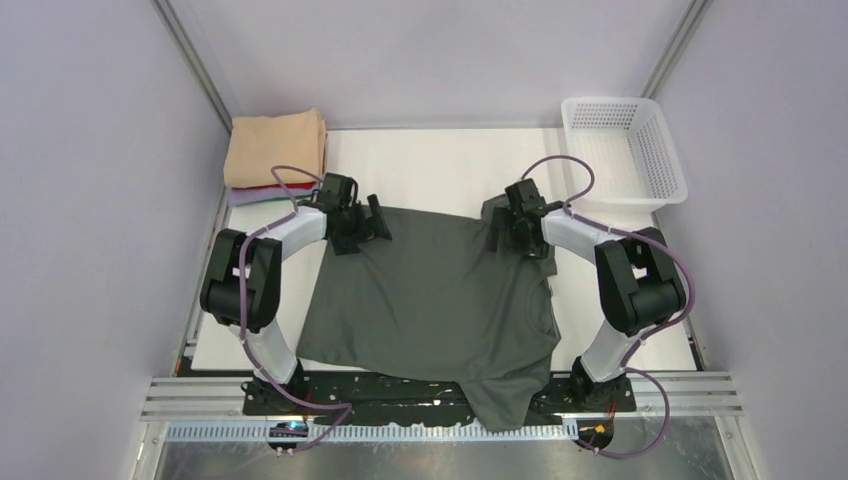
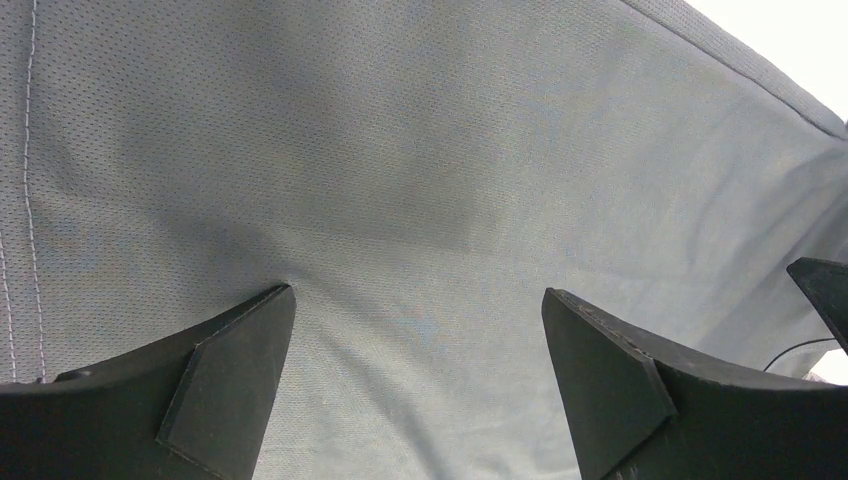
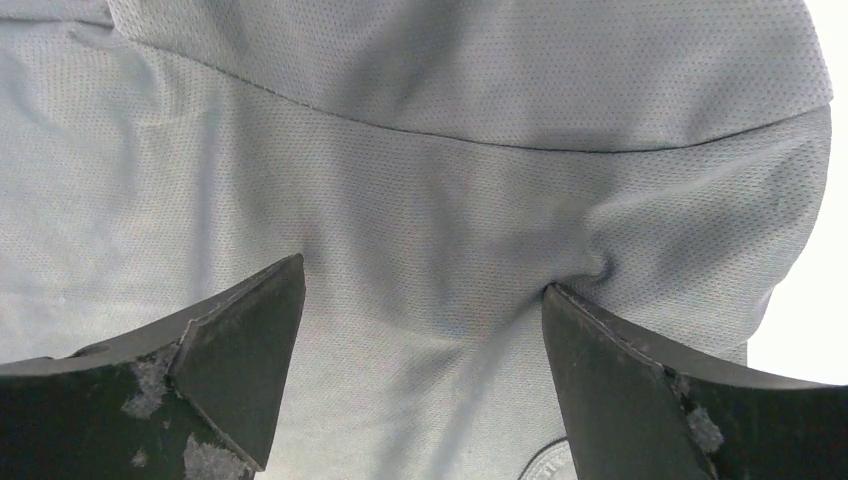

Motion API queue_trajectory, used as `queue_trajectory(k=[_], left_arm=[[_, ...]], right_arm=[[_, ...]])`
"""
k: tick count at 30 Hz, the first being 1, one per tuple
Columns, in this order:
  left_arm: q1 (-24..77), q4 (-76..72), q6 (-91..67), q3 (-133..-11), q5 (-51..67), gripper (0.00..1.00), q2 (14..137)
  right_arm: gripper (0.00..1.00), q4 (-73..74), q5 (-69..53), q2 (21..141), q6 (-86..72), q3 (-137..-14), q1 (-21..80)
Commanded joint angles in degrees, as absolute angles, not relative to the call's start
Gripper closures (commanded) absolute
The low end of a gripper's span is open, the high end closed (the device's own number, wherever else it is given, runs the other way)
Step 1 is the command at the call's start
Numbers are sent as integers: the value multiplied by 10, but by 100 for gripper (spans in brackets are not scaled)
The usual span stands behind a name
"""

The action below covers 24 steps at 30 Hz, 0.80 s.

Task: Fold and stack the t-shirts
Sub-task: Flatten out the tshirt

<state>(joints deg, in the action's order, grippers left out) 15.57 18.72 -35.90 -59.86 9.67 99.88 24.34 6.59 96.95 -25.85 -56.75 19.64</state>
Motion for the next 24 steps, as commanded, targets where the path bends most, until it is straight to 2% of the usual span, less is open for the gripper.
queue_trajectory(k=[1, 9, 17, 24], left_arm=[[134, 209, -368, -637, 87, 0, 1063], [107, 278, -383, -766, 108, 0, 1135], [97, 294, -401, -852, 136, 0, 1191], [96, 270, -407, -840, 120, 0, 1167]], right_arm=[[5, 214, 36, 1029, -266, -613, 170], [5, 230, -29, 1118, -245, -752, 130], [5, 265, -22, 1205, -230, -896, 118], [5, 265, -8, 1189, -232, -916, 117]])
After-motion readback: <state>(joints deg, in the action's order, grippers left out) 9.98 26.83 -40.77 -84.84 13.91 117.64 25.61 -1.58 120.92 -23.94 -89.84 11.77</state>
